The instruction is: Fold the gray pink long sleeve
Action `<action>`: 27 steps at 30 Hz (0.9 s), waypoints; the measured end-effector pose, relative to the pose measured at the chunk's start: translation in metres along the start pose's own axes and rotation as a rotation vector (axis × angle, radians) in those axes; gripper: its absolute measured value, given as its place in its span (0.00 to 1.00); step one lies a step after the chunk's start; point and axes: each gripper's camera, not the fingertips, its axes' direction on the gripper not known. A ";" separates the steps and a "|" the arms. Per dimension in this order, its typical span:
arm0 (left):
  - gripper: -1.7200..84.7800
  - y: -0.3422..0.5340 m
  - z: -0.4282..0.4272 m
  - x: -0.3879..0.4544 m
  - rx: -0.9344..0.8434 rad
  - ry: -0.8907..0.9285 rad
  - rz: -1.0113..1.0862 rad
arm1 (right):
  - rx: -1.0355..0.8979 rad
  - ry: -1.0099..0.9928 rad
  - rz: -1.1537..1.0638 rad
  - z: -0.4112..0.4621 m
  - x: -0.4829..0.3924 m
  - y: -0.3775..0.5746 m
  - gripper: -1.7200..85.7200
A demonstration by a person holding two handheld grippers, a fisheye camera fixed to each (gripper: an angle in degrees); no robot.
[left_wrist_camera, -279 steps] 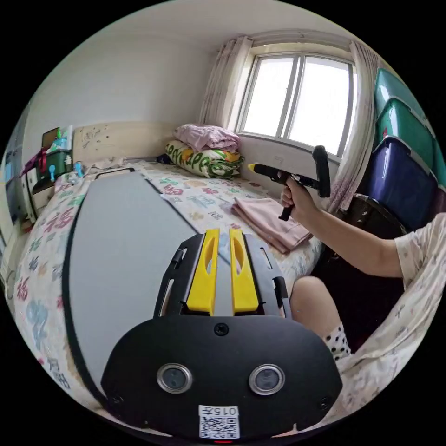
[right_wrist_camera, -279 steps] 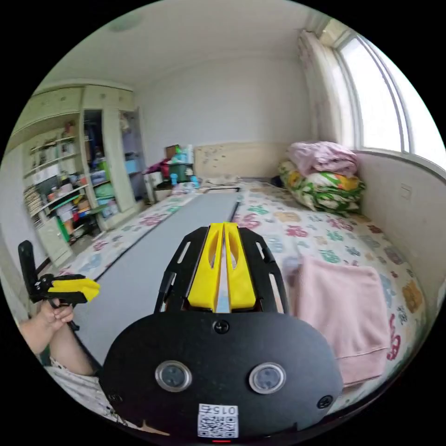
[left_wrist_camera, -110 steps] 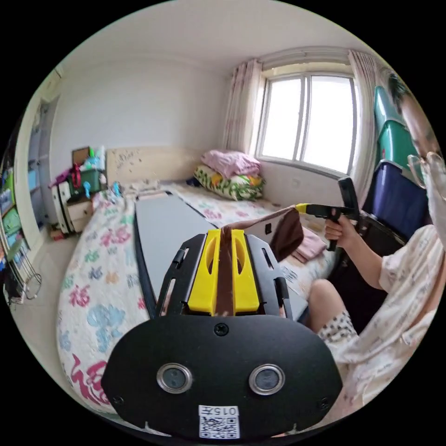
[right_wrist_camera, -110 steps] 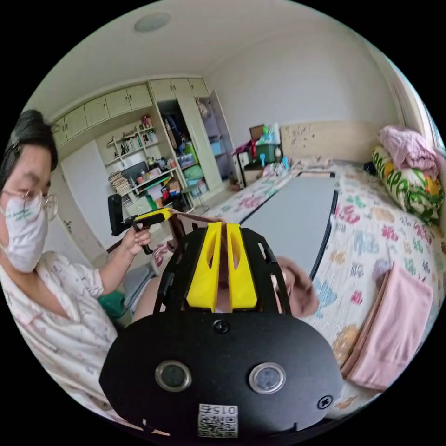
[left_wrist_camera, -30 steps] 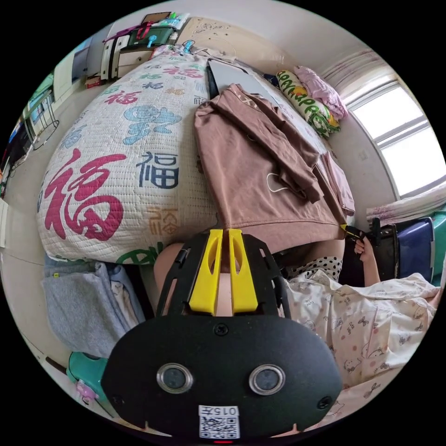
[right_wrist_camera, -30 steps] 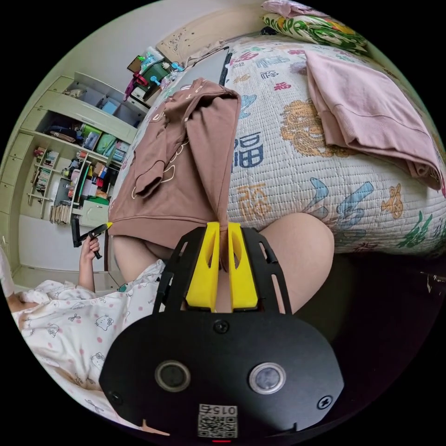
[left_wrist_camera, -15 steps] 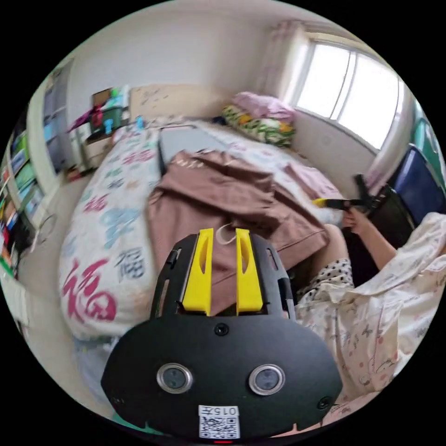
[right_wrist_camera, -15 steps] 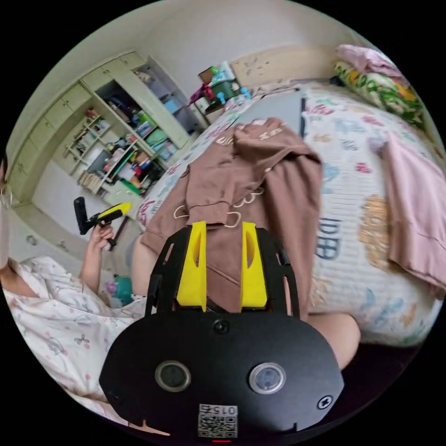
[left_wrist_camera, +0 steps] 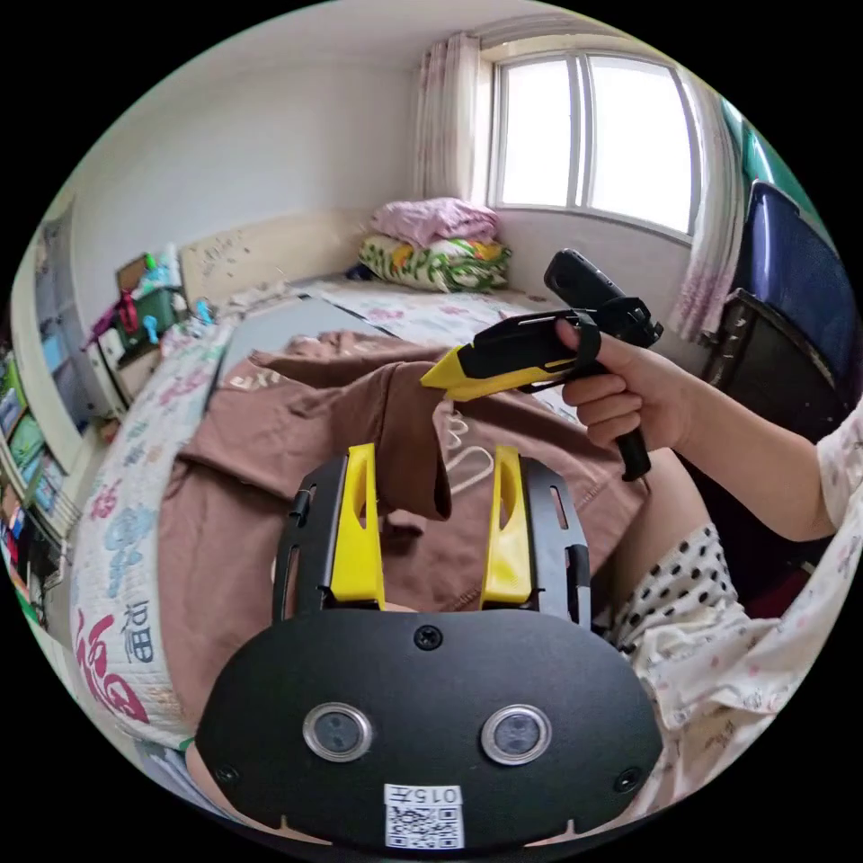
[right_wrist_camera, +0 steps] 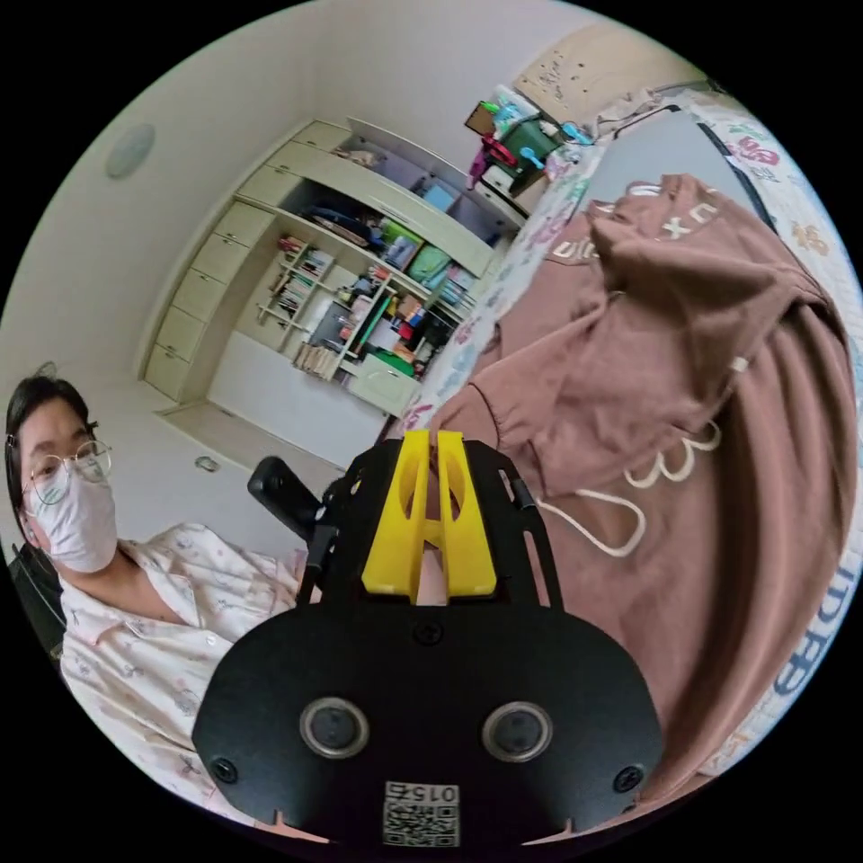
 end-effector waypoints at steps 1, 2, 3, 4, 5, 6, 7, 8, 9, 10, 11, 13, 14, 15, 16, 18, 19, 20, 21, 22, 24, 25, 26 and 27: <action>0.19 0.000 -0.003 -0.001 0.009 -0.021 -0.008 | -0.007 -0.006 -0.019 0.008 -0.004 0.000 0.03; 0.17 0.001 -0.007 -0.005 0.019 -0.064 -0.030 | -0.032 -0.004 -0.064 0.024 -0.012 0.000 0.03; 0.13 0.003 -0.011 -0.014 0.027 -0.106 -0.058 | -0.059 0.031 -0.115 0.039 -0.022 0.003 0.04; 0.10 0.005 -0.014 -0.020 0.032 -0.117 -0.067 | -0.070 0.058 -0.142 0.046 -0.026 0.006 0.04; 0.05 0.009 -0.020 -0.037 0.030 -0.111 -0.083 | -0.072 0.121 -0.200 0.057 -0.035 0.014 0.05; 0.04 0.014 -0.025 -0.060 0.009 -0.097 -0.136 | -0.069 0.198 -0.251 0.065 -0.041 0.026 0.06; 0.03 0.017 -0.028 -0.072 0.002 -0.092 -0.165 | -0.073 0.241 -0.280 0.070 -0.043 0.033 0.07; 0.03 0.025 -0.035 -0.097 0.001 -0.085 -0.221 | -0.096 0.339 -0.339 0.083 -0.046 0.049 0.09; 0.02 0.033 -0.042 -0.121 -0.005 -0.074 -0.266 | -0.143 0.438 -0.397 0.101 -0.044 0.067 0.11; 0.02 0.037 -0.044 -0.132 -0.013 -0.068 -0.286 | -0.178 0.481 -0.424 0.112 -0.041 0.075 0.11; 0.02 0.045 -0.047 -0.150 -0.032 -0.066 -0.318 | -0.263 0.557 -0.477 0.137 -0.036 0.093 0.12; 0.02 0.056 -0.049 -0.169 -0.060 -0.083 -0.350 | -0.378 0.648 -0.577 0.175 -0.031 0.118 0.13; 0.02 0.062 -0.048 -0.178 -0.076 -0.082 -0.365 | -0.443 0.693 -0.640 0.198 -0.027 0.134 0.14; 0.02 0.068 -0.046 -0.183 -0.083 -0.072 -0.375 | -0.501 0.731 -0.680 0.219 -0.022 0.146 0.14; 0.02 0.070 -0.045 -0.185 -0.087 -0.064 -0.377 | -0.525 0.748 -0.691 0.227 -0.019 0.151 0.14; 0.02 0.078 -0.034 -0.188 -0.113 -0.034 -0.373 | -0.576 0.800 -0.709 0.252 -0.007 0.164 0.14; 0.02 0.079 -0.031 -0.188 -0.119 -0.028 -0.370 | -0.591 0.805 -0.710 0.258 -0.003 0.166 0.14; 0.02 0.081 -0.025 -0.187 -0.126 -0.009 -0.360 | -0.619 0.816 -0.716 0.268 0.002 0.171 0.13; 0.02 0.082 -0.019 -0.185 -0.127 0.019 -0.351 | -0.648 0.841 -0.729 0.278 0.008 0.175 0.12; 0.02 0.083 -0.015 -0.184 -0.125 0.035 -0.349 | -0.661 0.857 -0.739 0.282 0.010 0.177 0.12; 0.02 0.080 0.003 -0.177 -0.139 0.093 -0.319 | -0.682 0.892 -0.761 0.297 0.013 0.180 0.10; 0.02 0.079 0.008 -0.175 -0.148 0.096 -0.307 | -0.682 0.902 -0.766 0.301 0.014 0.181 0.09; 0.02 0.077 0.020 -0.170 -0.164 0.094 -0.288 | -0.661 0.917 -0.768 0.305 0.015 0.180 0.08; 0.02 0.076 0.030 -0.168 -0.178 0.093 -0.276 | -0.626 0.930 -0.760 0.308 0.016 0.178 0.07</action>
